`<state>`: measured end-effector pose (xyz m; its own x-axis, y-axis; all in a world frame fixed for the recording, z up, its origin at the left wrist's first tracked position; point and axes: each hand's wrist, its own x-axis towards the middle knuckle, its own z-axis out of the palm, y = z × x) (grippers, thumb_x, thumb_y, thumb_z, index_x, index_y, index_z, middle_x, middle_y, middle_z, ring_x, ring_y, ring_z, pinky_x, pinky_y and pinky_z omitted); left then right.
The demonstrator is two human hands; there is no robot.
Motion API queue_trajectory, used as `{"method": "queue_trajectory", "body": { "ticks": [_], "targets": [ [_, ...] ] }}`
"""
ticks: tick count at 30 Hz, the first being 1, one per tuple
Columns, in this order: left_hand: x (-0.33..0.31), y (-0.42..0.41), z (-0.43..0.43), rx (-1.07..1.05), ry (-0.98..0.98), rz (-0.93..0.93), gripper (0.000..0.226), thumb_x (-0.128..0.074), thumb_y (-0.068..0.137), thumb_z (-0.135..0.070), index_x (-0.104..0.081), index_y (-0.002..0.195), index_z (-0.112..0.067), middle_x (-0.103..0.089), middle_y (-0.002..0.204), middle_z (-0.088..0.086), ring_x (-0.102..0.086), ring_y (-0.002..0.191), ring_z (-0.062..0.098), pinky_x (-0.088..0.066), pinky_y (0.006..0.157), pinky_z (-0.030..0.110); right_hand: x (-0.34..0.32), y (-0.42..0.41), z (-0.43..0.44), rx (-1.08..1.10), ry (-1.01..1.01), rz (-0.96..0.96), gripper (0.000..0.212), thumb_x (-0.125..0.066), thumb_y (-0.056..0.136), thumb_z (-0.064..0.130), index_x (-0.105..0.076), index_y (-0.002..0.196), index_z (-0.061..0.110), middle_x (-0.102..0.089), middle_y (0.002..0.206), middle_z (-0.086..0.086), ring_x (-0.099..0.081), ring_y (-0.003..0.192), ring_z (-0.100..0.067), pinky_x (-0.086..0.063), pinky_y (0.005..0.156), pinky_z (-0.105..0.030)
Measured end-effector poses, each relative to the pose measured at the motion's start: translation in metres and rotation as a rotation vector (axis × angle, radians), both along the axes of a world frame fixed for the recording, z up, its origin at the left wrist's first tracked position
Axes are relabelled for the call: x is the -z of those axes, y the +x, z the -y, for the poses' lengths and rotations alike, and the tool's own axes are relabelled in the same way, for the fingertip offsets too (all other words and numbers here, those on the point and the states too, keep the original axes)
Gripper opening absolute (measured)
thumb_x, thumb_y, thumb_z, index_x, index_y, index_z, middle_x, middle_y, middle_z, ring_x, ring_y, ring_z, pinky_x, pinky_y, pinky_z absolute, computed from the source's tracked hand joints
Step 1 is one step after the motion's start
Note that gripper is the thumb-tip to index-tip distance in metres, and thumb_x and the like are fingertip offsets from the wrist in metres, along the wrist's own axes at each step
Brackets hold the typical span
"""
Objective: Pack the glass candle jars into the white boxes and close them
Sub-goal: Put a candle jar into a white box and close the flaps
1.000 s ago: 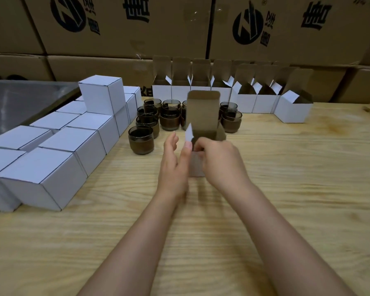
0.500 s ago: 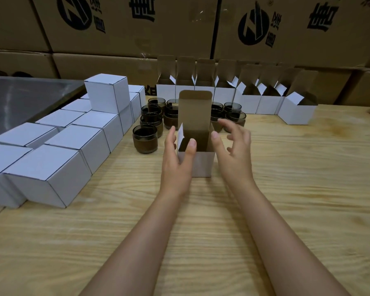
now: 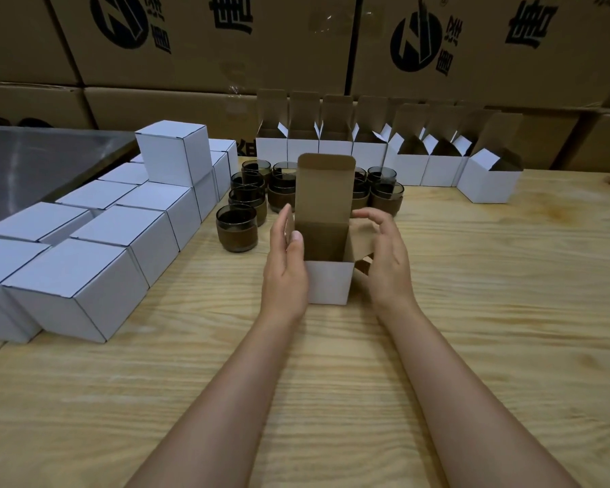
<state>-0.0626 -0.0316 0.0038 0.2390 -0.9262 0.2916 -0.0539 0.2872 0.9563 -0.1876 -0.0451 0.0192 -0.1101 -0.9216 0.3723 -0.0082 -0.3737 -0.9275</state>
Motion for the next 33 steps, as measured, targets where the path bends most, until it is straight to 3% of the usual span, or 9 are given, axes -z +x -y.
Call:
{"method": "queue_trajectory", "body": {
  "ticks": [5,8,12,15,18,22,26,30,33],
  "targets": [
    [-0.007,0.001,-0.005,0.017,-0.020,-0.020,0.046,-0.034,0.103,-0.018,-0.039,0.122,-0.060,-0.037,0.115,-0.049,-0.037,0.101,-0.034,-0.030,0.077,-0.007,0.002,-0.013,0.004,-0.120,0.114,0.016,0.053,-0.037,0.069,0.013,-0.071,0.100,0.040,-0.063,0.117,-0.007,-0.055,0.113,-0.034,-0.044,0.091,-0.058],
    [-0.007,0.003,-0.004,-0.039,-0.031,-0.063,0.037,-0.039,0.101,-0.018,-0.049,0.112,-0.052,-0.050,0.110,-0.031,-0.050,0.094,-0.022,-0.038,0.075,0.000,0.006,-0.014,0.006,-0.168,0.135,0.046,0.055,-0.036,0.069,0.013,-0.069,0.109,0.033,-0.067,0.114,-0.002,-0.058,0.112,-0.028,-0.045,0.094,-0.052],
    [-0.005,0.004,0.001,-0.096,0.121,-0.184,0.018,-0.041,0.099,-0.026,-0.053,0.094,-0.038,-0.058,0.114,-0.008,-0.057,0.106,0.016,-0.049,0.085,0.035,0.009,-0.016,0.009,-0.163,0.143,0.093,0.038,-0.047,0.080,0.024,-0.067,0.112,0.029,-0.065,0.120,-0.005,-0.060,0.111,-0.026,-0.045,0.090,-0.042],
    [-0.005,0.004,0.003,-0.092,0.153,-0.147,0.018,-0.040,0.101,-0.025,-0.053,0.091,-0.032,-0.059,0.105,-0.012,-0.057,0.101,0.014,-0.048,0.078,0.032,0.010,-0.017,0.011,-0.190,0.152,0.072,0.034,-0.055,0.079,0.025,-0.067,0.109,0.034,-0.066,0.105,-0.009,-0.060,0.095,-0.025,-0.044,0.085,-0.041],
    [-0.004,0.006,0.003,-0.094,0.135,-0.100,0.014,-0.043,0.100,-0.025,-0.055,0.095,-0.032,-0.061,0.103,-0.005,-0.058,0.096,0.015,-0.046,0.081,0.037,0.010,-0.018,0.012,-0.204,0.154,0.075,0.035,-0.055,0.078,0.023,-0.066,0.108,0.035,-0.064,0.100,-0.011,-0.058,0.092,-0.026,-0.043,0.084,-0.041],
    [-0.006,0.021,0.006,-0.205,0.060,0.037,0.016,-0.056,0.094,-0.027,-0.054,0.110,-0.030,-0.054,0.120,-0.002,-0.050,0.109,0.012,-0.042,0.085,0.021,0.011,-0.017,0.011,-0.196,0.125,0.055,0.034,-0.055,0.078,0.022,-0.065,0.106,0.038,-0.059,0.098,-0.012,-0.053,0.090,-0.030,-0.042,0.085,-0.046],
    [-0.010,0.042,0.017,-0.437,0.053,0.008,0.030,-0.058,0.092,-0.024,-0.052,0.121,-0.025,-0.049,0.133,0.003,-0.042,0.126,0.022,-0.033,0.107,0.035,0.010,-0.015,0.009,-0.204,0.091,-0.010,0.035,-0.055,0.078,0.021,-0.062,0.108,0.038,-0.060,0.120,-0.011,-0.056,0.105,-0.041,-0.044,0.094,-0.055],
    [-0.006,0.057,0.024,-0.533,0.226,0.251,0.063,-0.065,0.084,-0.017,-0.038,0.139,-0.031,-0.023,0.153,0.004,-0.019,0.141,0.025,-0.021,0.114,0.039,0.011,-0.015,0.009,-0.203,0.089,-0.001,0.034,-0.055,0.077,0.020,-0.063,0.104,0.040,-0.062,0.106,-0.007,-0.054,0.092,-0.032,-0.044,0.086,-0.051],
    [-0.011,0.069,0.038,-0.466,0.270,0.435,0.064,-0.066,0.084,-0.017,-0.037,0.140,-0.031,-0.014,0.158,0.004,-0.011,0.145,0.025,-0.017,0.117,0.044,0.012,-0.015,0.011,-0.207,0.087,0.011,0.034,-0.055,0.077,0.020,-0.064,0.103,0.039,-0.062,0.106,-0.008,-0.053,0.092,-0.031,-0.044,0.087,-0.053]
  ]
}}
